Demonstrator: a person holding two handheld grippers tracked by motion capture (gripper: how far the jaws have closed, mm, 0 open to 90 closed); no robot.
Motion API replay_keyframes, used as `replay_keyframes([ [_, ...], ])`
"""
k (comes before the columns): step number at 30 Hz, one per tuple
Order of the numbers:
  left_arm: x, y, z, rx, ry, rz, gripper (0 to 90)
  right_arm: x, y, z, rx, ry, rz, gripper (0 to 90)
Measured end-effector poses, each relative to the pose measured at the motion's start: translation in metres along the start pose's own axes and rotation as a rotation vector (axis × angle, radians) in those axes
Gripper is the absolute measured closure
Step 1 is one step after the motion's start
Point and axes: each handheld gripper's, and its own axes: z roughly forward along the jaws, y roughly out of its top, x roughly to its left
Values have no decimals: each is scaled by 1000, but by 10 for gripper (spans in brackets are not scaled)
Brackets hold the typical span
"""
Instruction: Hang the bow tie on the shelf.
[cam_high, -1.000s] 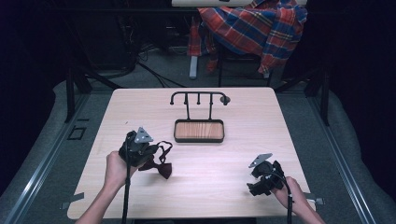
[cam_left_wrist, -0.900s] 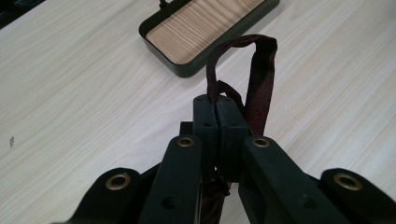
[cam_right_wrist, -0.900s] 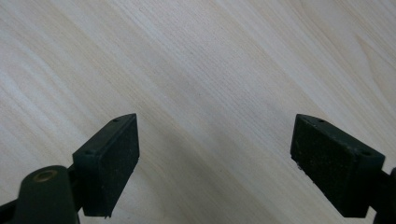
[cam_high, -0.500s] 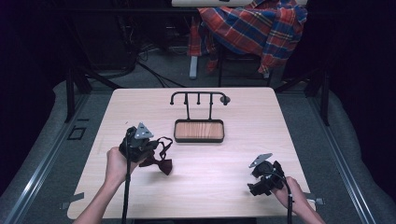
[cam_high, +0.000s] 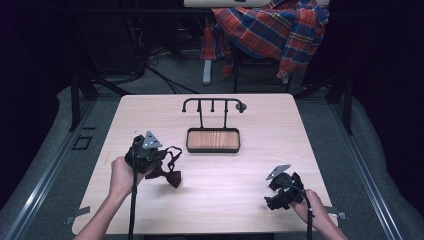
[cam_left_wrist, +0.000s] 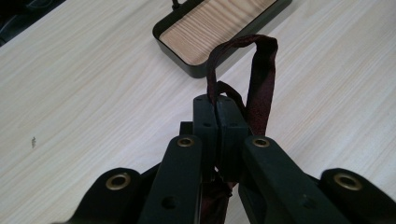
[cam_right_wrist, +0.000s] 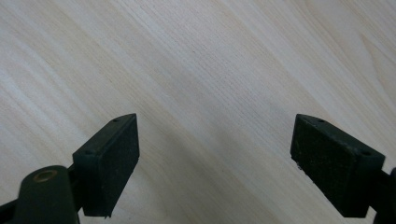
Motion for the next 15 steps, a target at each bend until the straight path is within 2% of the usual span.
replay_keyframes([
  [8,1,11,2,-3,12,17,885,0,0,2,-14,3,20,152],
  [9,2,12,2,-1,9,17,884,-1,0,0,0,-4,3,152],
  [15,5,23,1,-5,22,23,884,-1,0,1,-4,9,9,152],
])
